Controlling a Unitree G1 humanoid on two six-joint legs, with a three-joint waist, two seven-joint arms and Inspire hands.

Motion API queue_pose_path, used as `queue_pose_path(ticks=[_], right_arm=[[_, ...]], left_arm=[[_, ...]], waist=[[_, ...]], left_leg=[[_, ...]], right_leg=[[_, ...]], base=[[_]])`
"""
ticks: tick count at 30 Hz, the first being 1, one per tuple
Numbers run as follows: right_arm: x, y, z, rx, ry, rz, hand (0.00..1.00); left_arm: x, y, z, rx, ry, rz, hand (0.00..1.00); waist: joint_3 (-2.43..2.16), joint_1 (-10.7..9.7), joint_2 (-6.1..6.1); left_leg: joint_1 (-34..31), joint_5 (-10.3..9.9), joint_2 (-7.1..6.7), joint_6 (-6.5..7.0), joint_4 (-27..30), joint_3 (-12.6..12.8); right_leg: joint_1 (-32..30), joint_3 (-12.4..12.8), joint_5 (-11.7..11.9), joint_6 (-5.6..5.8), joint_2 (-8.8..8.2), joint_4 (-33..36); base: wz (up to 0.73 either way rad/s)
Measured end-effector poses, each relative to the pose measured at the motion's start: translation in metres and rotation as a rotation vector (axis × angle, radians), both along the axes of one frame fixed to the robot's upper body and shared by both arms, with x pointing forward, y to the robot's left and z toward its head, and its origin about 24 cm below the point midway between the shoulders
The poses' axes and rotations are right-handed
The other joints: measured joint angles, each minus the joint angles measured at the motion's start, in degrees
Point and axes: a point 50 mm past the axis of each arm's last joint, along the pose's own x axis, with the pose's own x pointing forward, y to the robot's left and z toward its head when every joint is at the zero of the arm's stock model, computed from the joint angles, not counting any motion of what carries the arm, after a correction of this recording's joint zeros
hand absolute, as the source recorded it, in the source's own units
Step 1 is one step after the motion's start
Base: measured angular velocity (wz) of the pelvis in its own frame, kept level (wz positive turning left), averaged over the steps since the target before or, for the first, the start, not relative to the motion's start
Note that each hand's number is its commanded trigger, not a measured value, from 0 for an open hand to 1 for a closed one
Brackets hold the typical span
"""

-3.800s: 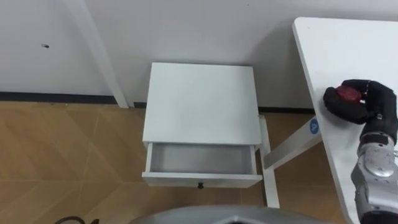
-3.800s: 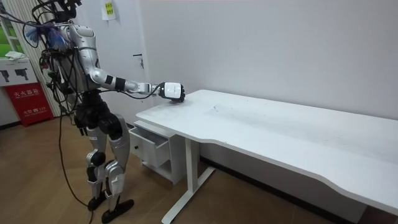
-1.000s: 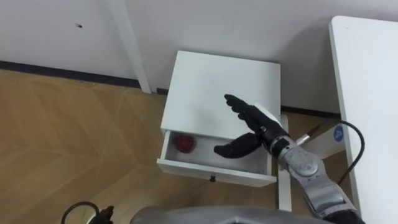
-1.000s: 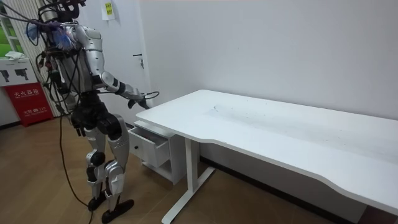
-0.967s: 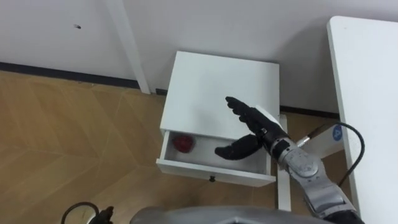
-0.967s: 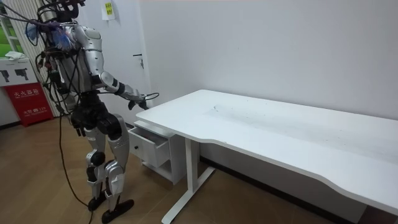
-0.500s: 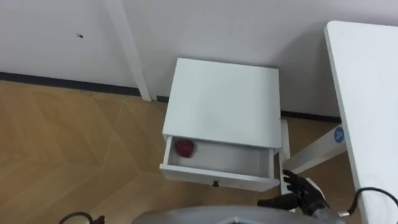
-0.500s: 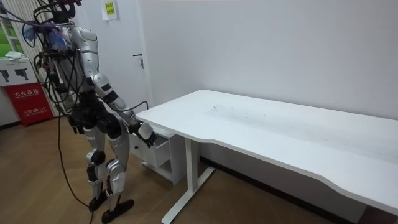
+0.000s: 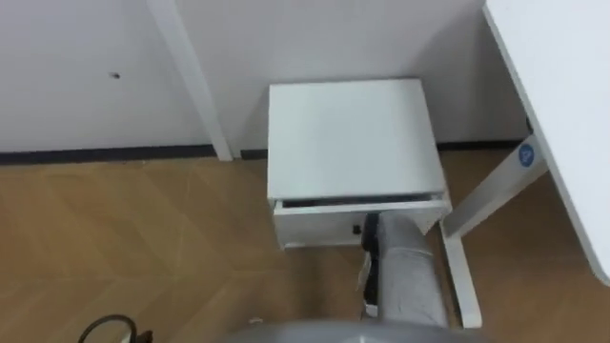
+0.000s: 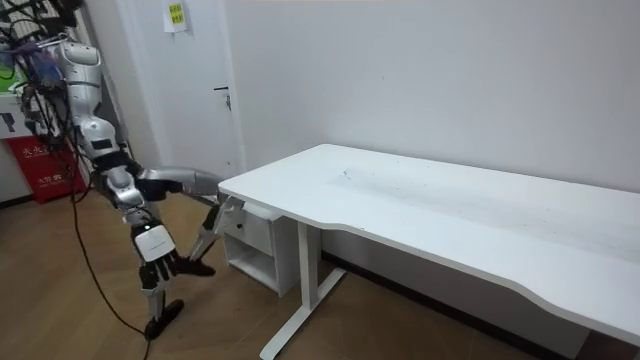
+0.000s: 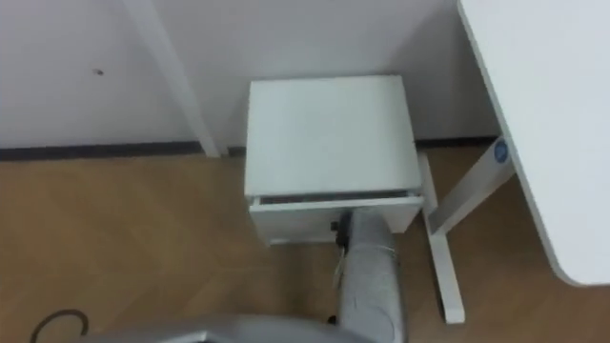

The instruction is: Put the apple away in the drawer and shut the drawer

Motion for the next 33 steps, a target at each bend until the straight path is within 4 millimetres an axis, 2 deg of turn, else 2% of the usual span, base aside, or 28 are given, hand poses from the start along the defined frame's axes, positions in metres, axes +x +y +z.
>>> queue_pose_path(ticks=[1,2,3,6,7,11,12,13,14,15,16,17,18,19,20,21,22,23,24,25,26,27,28,29,30,31,33], right_arm=[[-0.001,0.000,0.000,-0.003,0.002,-0.011,0.00],[-0.001,-0.005,0.001,-0.020,-0.006,-0.036,0.00],[-0.002,-0.009,0.003,-0.039,-0.013,-0.069,0.00],[0.002,-0.011,0.003,-0.062,-0.044,-0.131,0.00],[0.003,-0.011,0.003,-0.066,-0.049,-0.140,0.00],[0.003,-0.013,0.004,-0.074,-0.051,-0.181,0.00],[0.002,-0.012,0.003,-0.069,-0.042,-0.190,0.00],[0.001,-0.012,0.003,-0.067,-0.034,-0.194,0.00],[0.000,-0.011,0.003,-0.060,-0.021,-0.198,0.00],[0.004,-0.008,0.001,-0.050,-0.017,-0.196,0.00],[0.005,-0.006,0.001,-0.043,-0.015,-0.197,0.00],[0.002,-0.005,0.000,-0.043,-0.007,-0.217,0.00],[0.003,-0.006,0.001,-0.052,-0.001,-0.233,0.00],[0.002,-0.006,0.001,-0.053,0.002,-0.237,0.00],[0.001,-0.006,0.001,-0.052,0.003,-0.242,0.00],[0.003,-0.006,0.001,-0.051,0.004,-0.252,0.00],[0.004,-0.007,0.001,-0.050,0.003,-0.255,0.00],[0.007,-0.008,0.001,-0.052,-0.002,-0.257,0.00],[0.010,-0.008,0.000,-0.052,-0.010,-0.256,0.00],[0.012,-0.008,0.000,-0.054,-0.013,-0.258,0.00],[0.014,-0.009,0.000,-0.064,-0.019,-0.258,0.00],[0.017,-0.010,0.000,-0.075,-0.020,-0.245,0.00],[0.021,-0.010,0.000,-0.078,-0.026,-0.234,0.00],[0.024,-0.010,0.000,-0.083,-0.034,-0.220,0.00],[0.030,-0.011,0.000,-0.088,-0.050,-0.211,0.00],[0.030,-0.011,0.000,-0.093,-0.056,-0.215,0.00],[0.030,-0.011,0.000,-0.102,-0.061,-0.216,0.00]], left_arm=[[-0.001,0.000,0.000,0.001,0.004,0.002,0.00],[-0.002,-0.003,-0.001,-0.001,0.014,0.006,0.00],[-0.004,-0.006,-0.002,-0.001,0.022,0.012,0.00],[-0.012,-0.004,-0.002,0.020,0.046,0.022,0.00],[-0.014,-0.004,-0.002,0.025,0.053,0.025,0.00],[-0.026,-0.002,-0.001,0.035,0.072,0.050,0.00],[-0.030,-0.001,-0.001,0.036,0.081,0.057,0.00],[-0.032,-0.001,-0.001,0.036,0.086,0.060,0.00],[-0.036,-0.002,-0.001,0.033,0.096,0.068,0.00],[-0.042,-0.002,0.000,0.035,0.107,0.075,0.00],[-0.043,0.000,0.000,0.042,0.108,0.073,0.00],[-0.035,0.007,0.003,0.058,0.080,0.051,0.00],[-0.033,0.008,0.003,0.064,0.069,0.050,0.00],[-0.036,0.008,0.003,0.063,0.078,0.054,0.00],[-0.033,0.006,0.002,0.057,0.070,0.050,0.00],[-0.029,0.004,0.002,0.054,0.057,0.044,0.00],[-0.029,0.004,0.002,0.054,0.056,0.046,0.00],[-0.029,0.004,0.002,0.055,0.054,0.057,0.00],[-0.028,0.006,0.003,0.071,0.041,0.069,0.00],[-0.027,0.007,0.004,0.080,0.035,0.074,0.00],[-0.026,0.008,0.004,0.095,0.027,0.068,0.00],[-0.026,0.009,0.004,0.104,0.025,0.068,0.00],[-0.026,0.009,0.005,0.104,0.025,0.069,0.00],[-0.026,0.010,0.005,0.105,0.024,0.068,0.00],[-0.025,0.008,0.004,0.100,0.023,0.069,0.00],[-0.024,0.007,0.004,0.095,0.023,0.069,0.00],[-0.019,0.003,0.002,0.082,0.006,0.063,0.00]], waist=[[-0.02,-0.2,-0.01],[0.32,-0.5,-0.53],[0.16,-0.7,-0.29],[0.07,-0.8,-0.09],[0.03,-0.9,-0.08],[-0.03,-1.6,-0.48],[-0.01,-2.2,-0.61],[0.03,-2.6,-0.68],[-0.05,-2.9,-0.89],[-0.68,-2.7,-2.60],[-0.89,-2.6,-3.78],[-0.20,-2.4,-3.10],[-0.21,-1.9,-2.57],[0.03,-1.8,-3.53],[0.03,-2.3,-3.62],[0.02,-2.0,-3.82],[-0.04,-2.0,-3.99],[-0.16,-2.0,-4.43],[-0.36,-1.7,-5.46],[-0.28,-1.5,-5.37],[-0.32,-0.5,-5.91],[-0.51,0.2,-6.54],[-0.28,0.6,-7.32],[-0.50,0.8,-7.68],[-0.51,1.0,-8.35],[-0.49,0.9,-8.42],[-0.59,0.9,-8.95]], left_leg=[[-0.1,-0.6,0.33,-0.25,1.3,-0.2],[-0.6,-2.4,0.79,0.67,4.3,-0.5],[-1.4,-3.7,0.95,1.20,6.4,-0.9],[-3.0,-4.6,0.89,1.80,8.7,-1.1],[-3.3,-4.6,0.71,1.88,8.9,-1.1],[-3.9,-4.6,-1.90,1.61,8.3,-1.4],[-4.0,-4.6,-2.79,-0.33,7.8,-1.4],[-3.8,-4.4,-3.34,-1.60,7.4,-1.3],[-2.8,-3.5,-4.62,-3.65,5.2,-1.0],[-1.7,-2.7,-6.70,-9.81,3.4,-1.6],[-2.0,-3.1,-7.08,-7.98,5.7,-1.9],[-5.1,-7.7,-4.22,-4.18,12.3,-4.5],[-6.6,-9.8,-4.59,-0.62,15.8,-4.6],[-6.2,-10.2,-4.86,-1.17,15.7,-4.5],[-5.2,-9.6,-5.23,-2.44,14.1,-4.6],[-4.1,-8.2,-6.11,-4.52,10.9,-4.5],[-3.3,-7.1,-6.62,-5.32,8.6,-4.1],[-1.7,-4.6,-7.54,-5.52,3.8,-3.6],[-0.1,-2.4,-8.42,-4.59,-0.5,-2.5],[0.2,-1.5,-8.72,-3.87,-1.9,-2.2],[1.0,-0.4,-9.21,-2.83,-4.0,-1.5],[1.9,-0.1,-9.55,-2.90,-5.4,-1.0],[2.2,-0.1,-9.60,-2.90,-5.8,-1.0],[2.8,-0.1,-9.64,-2.97,-6.1,-1.0],[3.5,-0.1,-9.59,-3.01,-7.0,-1.1],[3.9,-0.2,-9.35,-3.11,-7.3,-1.2],[5.0,0.6,-9.22,-5.01,-9.0,-1.7]], right_leg=[[-1.1,0.4,-0.6,0.21,-0.28,1.1],[-2.9,1.1,-1.9,0.13,-1.63,2.7],[-3.1,1.3,-2.4,-0.24,-2.65,4.1],[-0.4,1.5,-2.6,-0.23,-3.25,3.7],[0.5,1.6,-2.6,-0.20,-3.39,3.2],[9.7,1.6,-2.5,0.11,-7.08,-5.2],[12.5,1.7,-2.4,0.35,-7.87,-8.7],[13.9,1.5,-2.3,0.41,-8.12,-10.7],[16.9,1.4,-2.3,0.32,-8.03,-15.1],[19.8,1.8,-1.9,0.04,-8.46,-20.8],[20.8,2.2,-1.7,0.42,-9.16,-23.0],[21.6,2.8,-1.4,1.33,-9.12,-26.4],[23.8,3.8,-1.5,2.34,-8.40,-31.7],[26.1,3.6,-1.7,2.60,-8.46,-35.0],[31.3,2.2,-1.8,2.74,-7.94,-42.0],[35.7,1.3,-1.9,2.75,-6.33,-49.4],[37.8,1.3,-2.2,2.76,-5.17,-53.2],[42.1,1.4,-2.6,2.88,-2.74,-60.7],[45.6,1.7,-3.6,3.10,-1.19,-67.1],[47.2,1.8,-4.2,3.31,-0.56,-70.0],[50.1,1.9,-5.0,3.71,0.27,-75.5],[53.3,1.9,-5.8,3.90,0.80,-80.6],[54.8,2.0,-5.9,3.94,1.22,-83.0],[57.7,2.0,-5.9,3.90,1.90,-86.7],[60.2,2.2,-6.2,3.53,2.59,-90.5],[61.4,2.2,-6.1,3.46,3.08,-92.3],[64.6,1.6,-6.0,3.31,4.08,-97.1]], base=[[0.14],[0.16],[0.15],[0.05],[0.00],[0.03],[0.03],[-0.05],[-0.17],[-0.19],[-0.08],[-0.09],[-0.10],[0.00],[0.09],[0.07],[-0.11],[-0.18],[-0.18],[-0.31],[-0.46],[-0.47],[-0.37],[-0.20],[-0.11],[0.05],[0.13]])
